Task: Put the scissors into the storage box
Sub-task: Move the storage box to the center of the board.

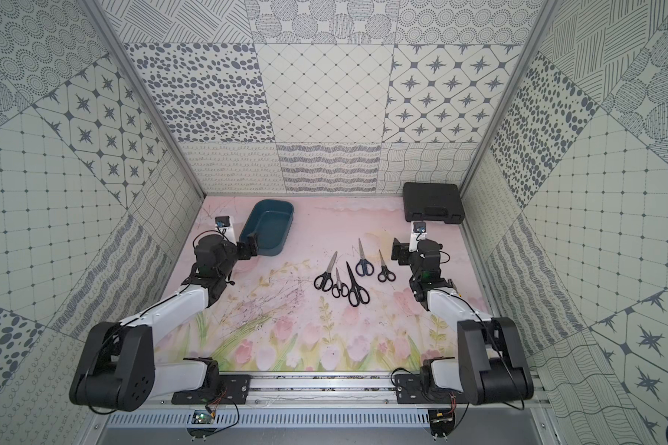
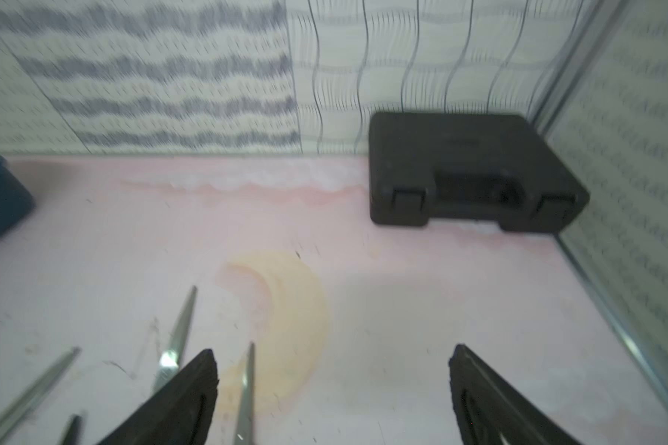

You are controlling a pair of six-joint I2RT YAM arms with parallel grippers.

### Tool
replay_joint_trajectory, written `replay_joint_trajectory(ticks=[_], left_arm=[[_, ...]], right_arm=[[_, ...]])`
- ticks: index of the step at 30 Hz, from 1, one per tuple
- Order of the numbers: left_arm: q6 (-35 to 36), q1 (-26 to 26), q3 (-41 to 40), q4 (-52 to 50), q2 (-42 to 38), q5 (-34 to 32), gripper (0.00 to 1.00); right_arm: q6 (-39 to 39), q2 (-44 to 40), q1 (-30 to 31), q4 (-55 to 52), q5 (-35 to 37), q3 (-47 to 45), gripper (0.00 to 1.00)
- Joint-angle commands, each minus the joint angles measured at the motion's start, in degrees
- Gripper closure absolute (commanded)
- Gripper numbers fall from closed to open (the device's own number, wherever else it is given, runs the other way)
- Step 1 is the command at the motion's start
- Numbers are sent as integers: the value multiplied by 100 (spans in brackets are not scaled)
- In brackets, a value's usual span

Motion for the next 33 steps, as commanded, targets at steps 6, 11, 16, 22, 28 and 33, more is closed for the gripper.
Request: replay_joint_trajectory(ticks=[6, 11, 16, 22, 28, 33], left_arm=[[-637, 218, 6706, -8244, 3630, 772, 23], [-390, 221, 8984, -9462, 5318, 682, 22], [-327, 304, 9989, -9747, 6154, 307, 19], [-25, 420, 10405, -9952, 6887, 310, 18], [45, 483, 10249, -9938, 7327, 312, 30], [6, 488, 10172, -9939, 7428, 340, 63]], right_arm=[[277, 843, 2276, -3334, 608, 2627, 5], [733, 1190, 2616, -2966, 202, 2723, 4], [721, 1268, 2636, -3018, 185, 2870, 3], [608, 1120, 2637, -3163, 348, 2885, 3], [486, 860, 2635, -3097, 518, 2692, 4], [446, 785, 2637, -3139, 643, 2572, 4]])
